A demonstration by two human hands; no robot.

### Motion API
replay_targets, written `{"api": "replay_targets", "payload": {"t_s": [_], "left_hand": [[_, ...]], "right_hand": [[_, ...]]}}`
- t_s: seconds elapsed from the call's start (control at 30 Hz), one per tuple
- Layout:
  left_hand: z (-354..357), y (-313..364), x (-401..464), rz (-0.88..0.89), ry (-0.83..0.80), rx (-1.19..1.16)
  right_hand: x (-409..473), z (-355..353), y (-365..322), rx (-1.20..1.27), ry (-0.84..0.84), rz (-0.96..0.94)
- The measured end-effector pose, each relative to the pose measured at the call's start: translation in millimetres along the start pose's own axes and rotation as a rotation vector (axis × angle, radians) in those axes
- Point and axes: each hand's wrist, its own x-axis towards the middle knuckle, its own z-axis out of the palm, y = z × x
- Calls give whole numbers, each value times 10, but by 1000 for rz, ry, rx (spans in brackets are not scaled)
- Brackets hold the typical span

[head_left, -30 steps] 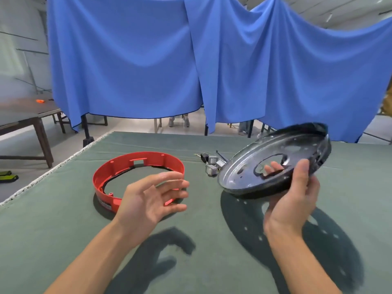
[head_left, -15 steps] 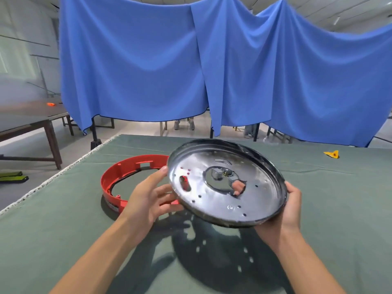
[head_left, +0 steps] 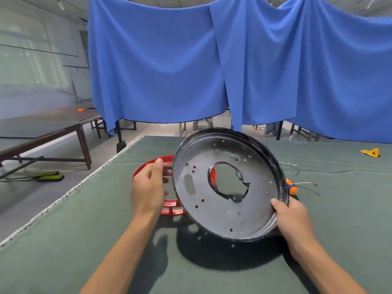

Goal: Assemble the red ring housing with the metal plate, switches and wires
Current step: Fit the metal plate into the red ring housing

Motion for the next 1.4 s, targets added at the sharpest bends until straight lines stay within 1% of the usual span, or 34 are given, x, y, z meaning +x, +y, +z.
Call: {"api": "replay_targets", "payload": {"t_s": [0.07,0.1,0.13,0.2,0.23,0.27,0.3,0.4,0.5,0.57,0.63,0.7,0.77,0.87,0.93,1.0,1.07,1.13,1.2,1.33,1.4], "left_hand": [[-139,-135,159,26,150,303],[-219,-216,221,0,193,421],[-285,-295,274,-78,197,482],[-357,-409,334,-288,136,583],[-364,-438,338,-354,84,674],[-364,-462,341,-379,35,753],[-356,-470,340,-359,0,785],[-325,-433,325,-265,-41,691],[-275,-401,264,-128,-68,569],[-224,-353,221,-43,-125,378],[-196,-269,179,0,-172,158],[-189,-187,132,-22,-202,-30],[-167,-116,75,-82,-235,-191],[-115,-45,21,-182,-286,-328],[-71,-26,-22,-205,-349,-381],[-38,-28,-71,-168,-407,-435],[-29,-25,-101,-141,-425,-448],[-39,3,-125,-171,-451,-463],[-33,25,-148,-150,-483,-459],[-29,-24,-144,-72,-381,-360],[-34,-38,-132,-48,-361,-325]], "right_hand": [[18,2,10,-25,0,13],[28,10,18,-22,-4,25],[32,14,21,-18,-4,34],[34,17,27,-40,10,32],[40,18,37,-58,21,24],[48,20,41,-78,37,13],[53,20,43,-98,55,0],[57,10,21,-81,115,-30],[48,-1,-28,-13,166,-28],[38,-19,-61,37,205,-26],[20,-39,-93,77,236,-32],[15,-55,-126,95,261,-42],[16,-58,-158,81,282,-57],[-8,-26,-180,51,266,-86],[-39,11,-177,34,228,-90],[-55,42,-168,22,196,-94],[-58,59,-161,9,176,-105],[-60,63,-154,-23,151,-120],[-74,78,-145,-63,101,-125],[-104,110,-142,-135,-27,-94],[-110,102,-141,-181,-47,-117]]}}
